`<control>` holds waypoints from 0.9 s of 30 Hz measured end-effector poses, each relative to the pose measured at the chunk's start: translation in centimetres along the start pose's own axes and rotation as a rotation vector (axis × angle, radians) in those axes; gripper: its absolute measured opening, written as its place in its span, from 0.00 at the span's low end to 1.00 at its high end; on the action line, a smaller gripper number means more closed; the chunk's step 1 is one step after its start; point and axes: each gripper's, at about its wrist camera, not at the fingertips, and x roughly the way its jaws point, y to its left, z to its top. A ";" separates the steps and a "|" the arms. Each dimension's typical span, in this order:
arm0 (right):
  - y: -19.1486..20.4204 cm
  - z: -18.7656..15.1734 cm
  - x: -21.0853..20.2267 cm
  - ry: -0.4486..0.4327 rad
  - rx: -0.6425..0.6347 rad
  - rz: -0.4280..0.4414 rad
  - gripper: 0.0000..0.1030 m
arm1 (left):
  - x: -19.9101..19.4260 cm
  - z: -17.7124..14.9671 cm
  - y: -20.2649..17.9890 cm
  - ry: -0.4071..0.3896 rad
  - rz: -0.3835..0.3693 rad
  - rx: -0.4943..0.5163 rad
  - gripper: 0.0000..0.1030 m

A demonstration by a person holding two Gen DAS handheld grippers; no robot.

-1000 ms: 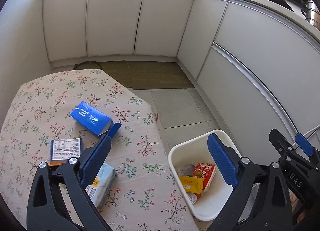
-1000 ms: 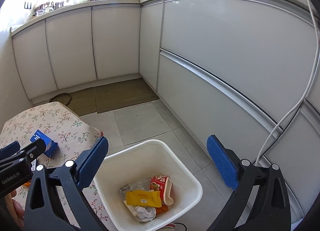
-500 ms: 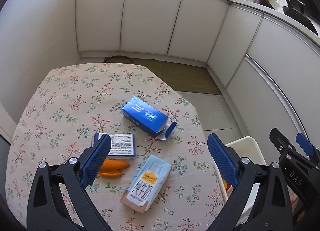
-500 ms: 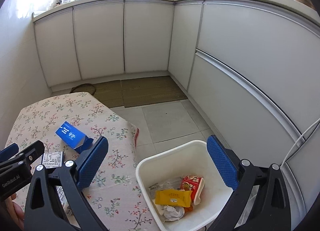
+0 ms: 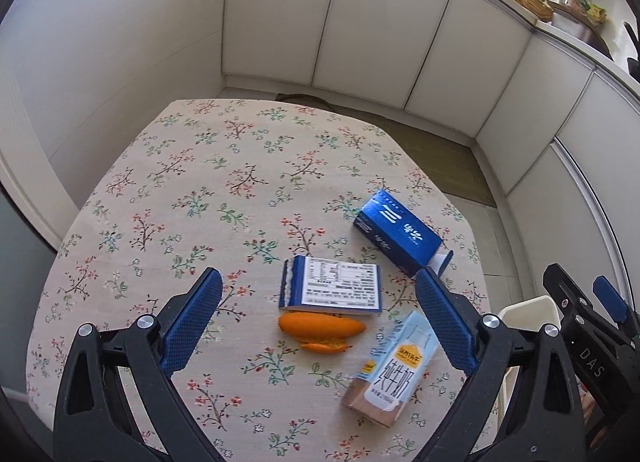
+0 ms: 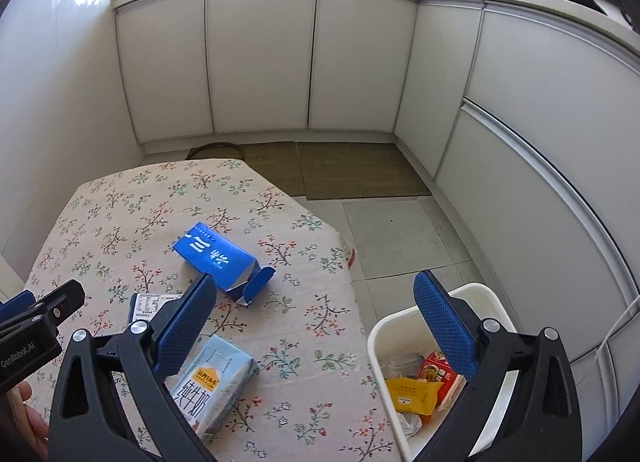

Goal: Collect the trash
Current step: 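Move both tools back over the table toward the blue box, then grasp the blue box with the right tool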

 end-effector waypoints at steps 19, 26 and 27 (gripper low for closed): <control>9.9 1.8 12.8 0.264 -0.288 0.151 0.93 | 2.2 0.4 6.7 0.062 0.093 -0.153 0.90; 12.6 1.9 17.6 0.370 -0.406 0.245 0.93 | 3.3 0.2 6.9 0.092 0.100 -0.160 0.90; 12.7 2.0 18.2 0.384 -0.410 0.244 0.93 | 3.6 0.2 6.9 0.099 0.101 -0.160 0.90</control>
